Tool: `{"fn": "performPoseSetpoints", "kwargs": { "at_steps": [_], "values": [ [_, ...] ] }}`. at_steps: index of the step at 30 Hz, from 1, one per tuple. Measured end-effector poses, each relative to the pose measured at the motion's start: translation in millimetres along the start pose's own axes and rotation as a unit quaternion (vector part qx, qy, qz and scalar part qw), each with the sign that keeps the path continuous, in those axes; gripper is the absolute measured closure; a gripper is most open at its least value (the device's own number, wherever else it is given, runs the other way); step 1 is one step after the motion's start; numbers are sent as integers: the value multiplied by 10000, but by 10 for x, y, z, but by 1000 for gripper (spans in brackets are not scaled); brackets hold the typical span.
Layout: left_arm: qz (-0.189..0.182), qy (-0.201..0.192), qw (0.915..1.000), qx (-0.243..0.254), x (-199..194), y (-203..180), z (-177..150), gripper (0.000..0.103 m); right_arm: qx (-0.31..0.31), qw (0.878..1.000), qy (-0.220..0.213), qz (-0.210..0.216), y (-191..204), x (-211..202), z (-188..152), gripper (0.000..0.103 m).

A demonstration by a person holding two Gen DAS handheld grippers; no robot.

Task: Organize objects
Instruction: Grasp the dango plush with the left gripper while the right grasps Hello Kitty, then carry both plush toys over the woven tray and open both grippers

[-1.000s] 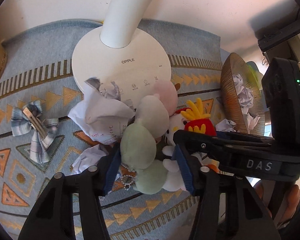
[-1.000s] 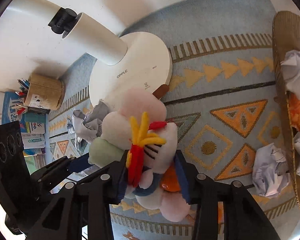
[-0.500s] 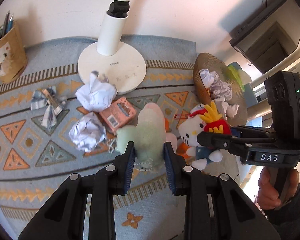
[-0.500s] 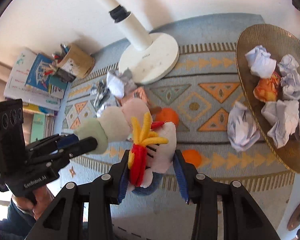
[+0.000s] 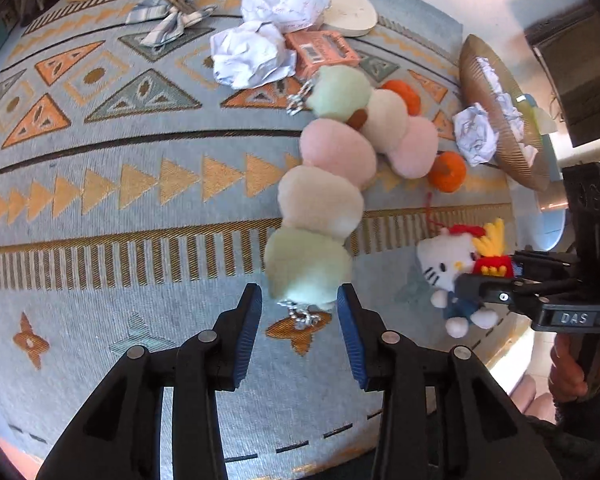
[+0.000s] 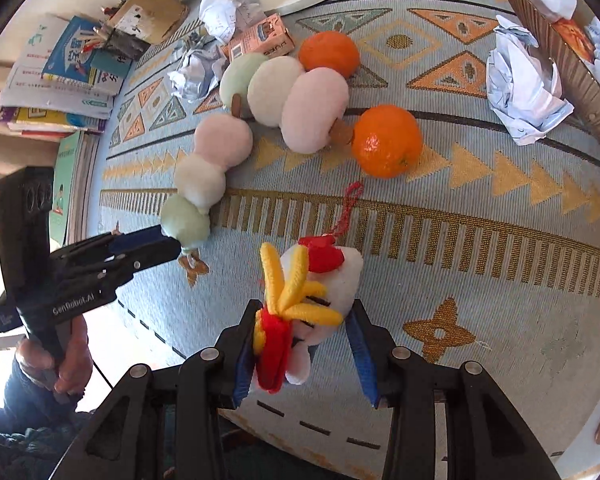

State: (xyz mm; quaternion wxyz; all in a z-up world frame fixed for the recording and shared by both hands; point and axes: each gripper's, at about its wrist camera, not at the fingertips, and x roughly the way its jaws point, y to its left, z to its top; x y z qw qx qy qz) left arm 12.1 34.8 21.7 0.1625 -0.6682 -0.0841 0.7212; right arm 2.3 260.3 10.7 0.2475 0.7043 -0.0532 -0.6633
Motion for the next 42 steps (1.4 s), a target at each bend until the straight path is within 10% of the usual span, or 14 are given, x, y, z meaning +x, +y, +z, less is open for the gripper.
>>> {"fn": "performPoseSetpoints", "kwargs": {
  "at_steps": [4, 8, 14, 19, 21, 30, 42],
  "values": [
    [-144, -27, 9998, -142, 2, 41, 36, 67, -276, 9981, 37, -547, 7, 27, -93, 61],
    [224, -275, 9992, 181, -24, -147, 183, 66, 134, 9967, -82, -794, -217, -102, -179, 37],
    [642, -148, 9952, 720, 203, -361, 345, 63, 789, 9968, -78, -65, -362, -190, -282, 37],
    [701, -113, 9927, 972, 317, -512, 357, 24, 882, 9948, 48, -513, -164, 37, -214, 37],
    [936, -175, 9896, 1081, 345, -563, 346, 23, 779, 9930, 90, -880, -81, 102, -152, 37],
    [1373, -450, 9842, 1024, 281, -545, 363, 61, -270, 9751, 122, -2199, 315, 318, -95, 47],
    [1200, -1239, 9844, -342, -375, -340, 62, 62, -2093, 9644, -316, -1586, 1070, -234, 234, 51]
  ]
}}
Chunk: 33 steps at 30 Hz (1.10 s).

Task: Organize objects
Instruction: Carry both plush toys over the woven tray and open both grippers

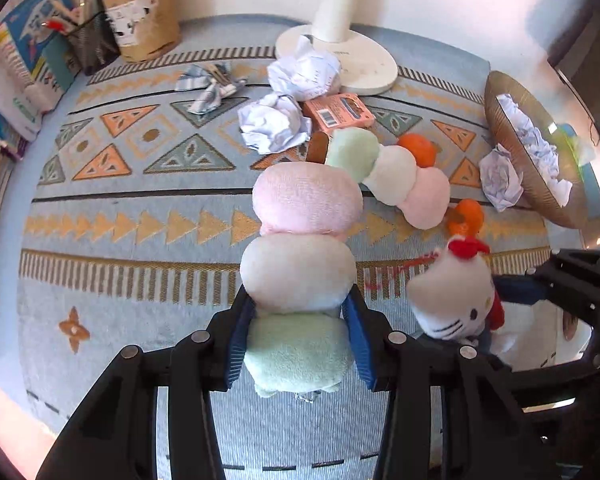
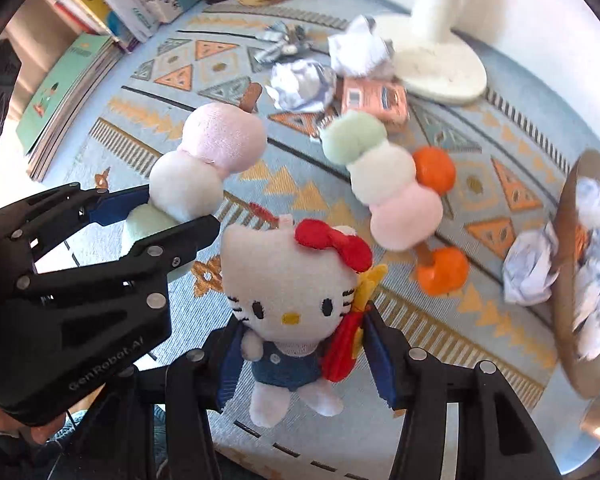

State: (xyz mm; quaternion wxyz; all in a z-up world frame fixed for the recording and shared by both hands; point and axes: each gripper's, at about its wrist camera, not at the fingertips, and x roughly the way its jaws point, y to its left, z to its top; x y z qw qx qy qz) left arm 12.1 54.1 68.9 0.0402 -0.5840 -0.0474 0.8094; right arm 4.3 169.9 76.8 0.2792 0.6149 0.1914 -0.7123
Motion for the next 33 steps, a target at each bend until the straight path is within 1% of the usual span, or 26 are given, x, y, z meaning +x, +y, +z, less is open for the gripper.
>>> {"fn": "performPoseSetpoints", "kwargs": {
  "at_steps": [2, 4, 5, 6, 8, 11, 13, 15, 16, 18, 20, 22, 24, 26, 30, 31, 32, 33],
  "values": [
    [-152, -146, 9988, -440, -143, 113, -6, 62, -145, 9995, -280, 21, 2, -202, 78, 50],
    [-166, -374, 9969, -677, -310, 141, -1, 62, -207, 9987, -457, 55, -120, -373, 67, 50],
    [-144, -480, 9964, -682, -397, 127, 3, 62, -202, 9983, -543, 43, -187, -436, 50, 50],
    [-116, -580, 9961, -660, -476, 72, -31, 62, -171, 9980, -612, 23, -223, -464, 116, 50],
    [-105, -762, 9953, -594, -574, -62, 78, 62, 43, 9974, -716, -46, -386, -604, 22, 50],
    [-210, -949, 9945, -391, -691, -289, 242, 62, 699, 9934, -907, -26, -868, -809, -73, 50],
    [-286, -1075, 9936, -176, -744, -494, 369, 62, 1261, 9856, -1120, -89, -1268, -1020, -217, 50],
    [-484, -1161, 9920, 39, -762, -710, 509, 62, 1913, 9715, -1392, -183, -1704, -1243, -411, 50],
    [-603, -1180, 9911, 159, -762, -821, 578, 62, 2254, 9620, -1524, -220, -1921, -1345, -530, 50],
    [-824, -1202, 9883, 441, -735, -1072, 722, 62, 2961, 9387, -1737, -321, -2336, -1527, -793, 50],
    [-988, -1156, 9856, 745, -695, -1364, 847, 62, 3551, 9153, -1846, -464, -2683, -1665, -1062, 50],
    [-1140, -1055, 9821, 1067, -616, -1672, 961, 62, 3929, 8973, -1929, -567, -2935, -1753, -1264, 50],
    [-1205, -953, 9780, 1407, -526, -1991, 1052, 62, 4156, 8868, -1946, -546, -3113, -1761, -1363, 50],
    [-1232, -849, 9739, 1708, -417, -2272, 1140, 62, 4253, 8835, -1908, -473, -3238, -1707, -1356, 50],
    [-1218, -676, 9691, 2037, -211, -2624, 1309, 61, 4270, 8858, -1784, -344, -3374, -1534, -1180, 49],
    [-1261, -648, 9676, 2089, -174, -2678, 1355, 60, 4242, 8873, -1785, -292, -3395, -1489, -1126, 46],
    [-1361, -638, 9649, 2153, -132, -2701, 1417, 59, 4220, 8889, -1759, -283, -3424, -1449, -1069, 36],
    [-1457, -645, 9620, 2218, -114, -2740, 1449, 50, 4243, 8888, -1708, -302, -3457, -1392, -1025, 33]
  ]
}}
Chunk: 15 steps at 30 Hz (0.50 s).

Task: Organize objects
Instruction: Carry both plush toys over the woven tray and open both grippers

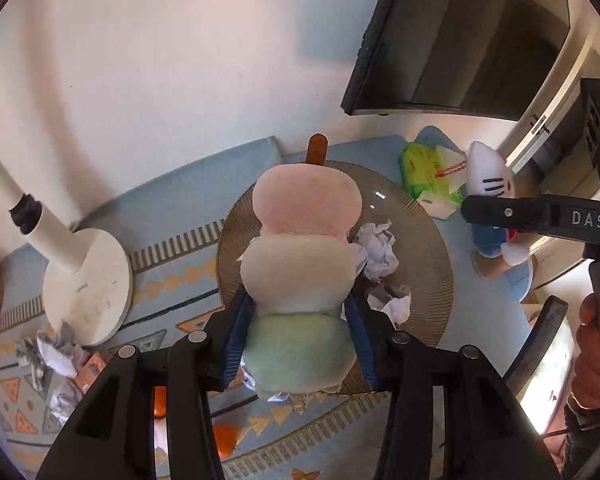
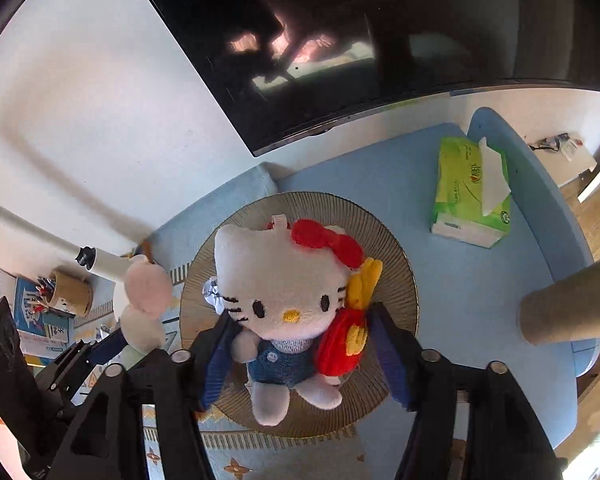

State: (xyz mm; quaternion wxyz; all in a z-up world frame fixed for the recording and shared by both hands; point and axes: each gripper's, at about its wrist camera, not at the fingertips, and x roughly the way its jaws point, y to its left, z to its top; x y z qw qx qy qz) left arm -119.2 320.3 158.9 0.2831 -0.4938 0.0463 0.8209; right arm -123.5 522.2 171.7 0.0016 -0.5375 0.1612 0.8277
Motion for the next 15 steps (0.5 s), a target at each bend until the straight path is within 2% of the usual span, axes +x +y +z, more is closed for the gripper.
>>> {"fn": "performPoseSetpoints", "kwargs": {
  "at_steps": [1, 3, 9, 15],
  "values": [
    [-43, -14, 10000, 51, 30, -13, 29, 34, 56, 10000, 50, -24, -10, 67, 22, 32],
    [60, 13, 10000, 43, 97, 11, 54, 17, 147, 9997, 181, -1, -53, 163, 28, 32],
    [-104, 352, 9975, -611, 116, 348, -212, 18, 313, 9987, 403, -27, -163, 236, -130, 32],
    [103, 315, 9937, -1067, -186, 637, -677, 18, 170, 9986, 489, 117, 12, 131, -325, 32]
  ]
}}
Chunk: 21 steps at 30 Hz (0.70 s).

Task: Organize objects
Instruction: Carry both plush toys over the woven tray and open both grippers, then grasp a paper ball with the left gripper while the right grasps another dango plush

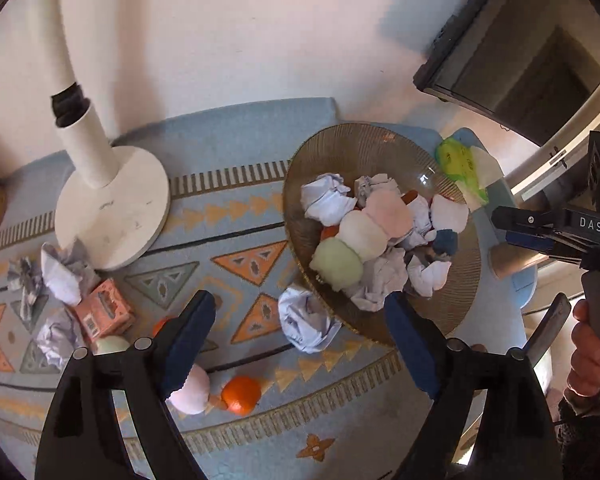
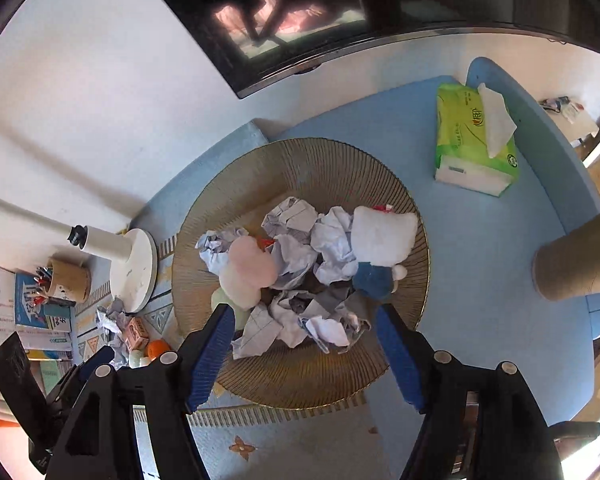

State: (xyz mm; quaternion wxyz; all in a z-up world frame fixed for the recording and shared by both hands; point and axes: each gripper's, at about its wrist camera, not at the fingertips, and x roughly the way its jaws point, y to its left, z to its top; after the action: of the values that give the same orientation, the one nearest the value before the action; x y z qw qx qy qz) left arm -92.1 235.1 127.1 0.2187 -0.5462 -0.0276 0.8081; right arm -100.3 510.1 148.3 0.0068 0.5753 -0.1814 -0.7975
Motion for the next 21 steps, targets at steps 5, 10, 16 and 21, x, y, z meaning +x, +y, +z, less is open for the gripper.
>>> {"fn": "performPoseSetpoints", "kwargs": {
  "at_steps": [5, 10, 16, 21],
  "values": [
    [271, -142, 9976, -626, -386, 473, -385, 18, -464, 9987, 60, 202, 424, -47, -233, 32],
    [593, -313, 9882, -1376, -796, 1102, -787, 18, -996, 9935, 406, 376, 937, 152, -534, 32],
    [852, -214, 9737, -2103, -954, 1739, -1200, 18, -1495, 9825, 994, 497, 1487, 526, -911, 32],
    [806, -122, 9705, -2270, -939, 2014, -1333, 18, -1875, 9735, 1221, 480, 1894, 785, -1102, 32]
  ]
}}
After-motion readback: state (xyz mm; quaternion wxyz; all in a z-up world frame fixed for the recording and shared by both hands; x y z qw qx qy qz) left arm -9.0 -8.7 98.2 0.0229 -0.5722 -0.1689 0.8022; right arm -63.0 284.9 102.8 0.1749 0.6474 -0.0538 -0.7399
